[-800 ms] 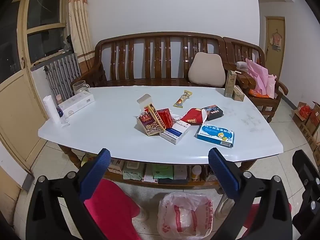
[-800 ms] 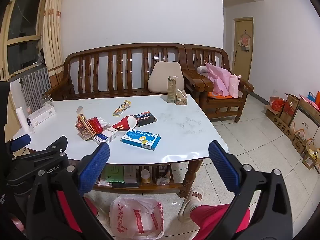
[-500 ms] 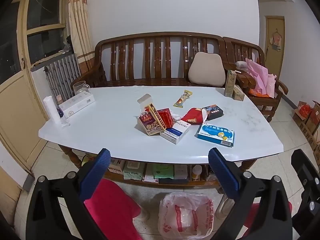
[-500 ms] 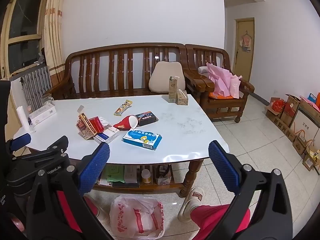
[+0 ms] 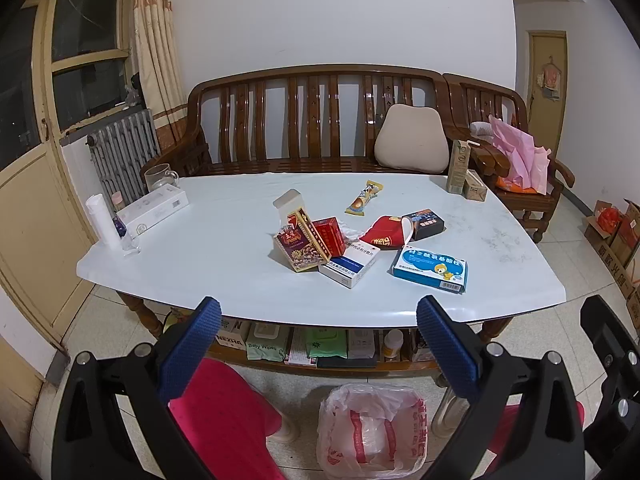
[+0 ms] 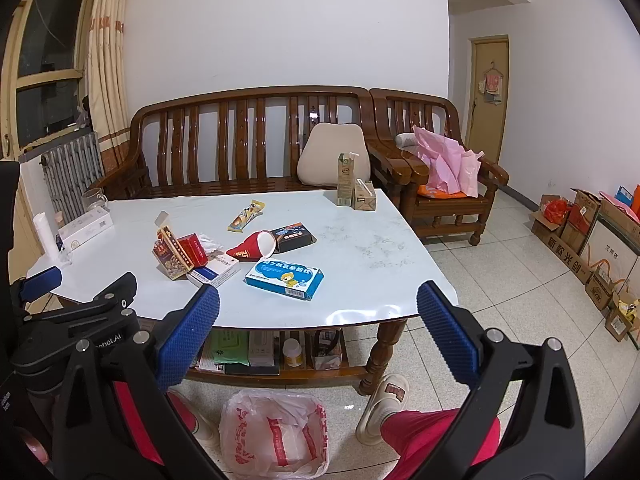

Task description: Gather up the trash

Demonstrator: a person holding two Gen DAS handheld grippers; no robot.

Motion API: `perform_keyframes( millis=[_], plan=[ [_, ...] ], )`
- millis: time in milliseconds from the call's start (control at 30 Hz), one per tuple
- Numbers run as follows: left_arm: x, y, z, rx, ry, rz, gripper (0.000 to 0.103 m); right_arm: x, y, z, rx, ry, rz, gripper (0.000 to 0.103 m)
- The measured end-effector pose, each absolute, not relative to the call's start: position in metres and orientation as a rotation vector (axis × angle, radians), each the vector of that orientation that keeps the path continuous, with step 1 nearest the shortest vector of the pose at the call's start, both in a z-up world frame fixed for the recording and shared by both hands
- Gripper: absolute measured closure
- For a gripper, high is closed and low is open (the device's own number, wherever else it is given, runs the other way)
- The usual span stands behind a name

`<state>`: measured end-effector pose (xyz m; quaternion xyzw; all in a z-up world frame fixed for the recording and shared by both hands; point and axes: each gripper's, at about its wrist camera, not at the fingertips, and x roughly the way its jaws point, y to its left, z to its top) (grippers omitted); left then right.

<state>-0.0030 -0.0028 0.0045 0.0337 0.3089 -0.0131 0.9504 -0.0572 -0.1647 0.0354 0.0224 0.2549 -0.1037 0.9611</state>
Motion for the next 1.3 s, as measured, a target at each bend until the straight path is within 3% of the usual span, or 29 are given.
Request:
perform_keyframes(
  millis=[1300],
  plan=[
    [-0.0006,-0.0028,0.0054,0.083,0.633,-0.042,0.007,-0.0544,-0.1619,0.0337,0.044,0.519,-0.202,0.006]
  ],
)
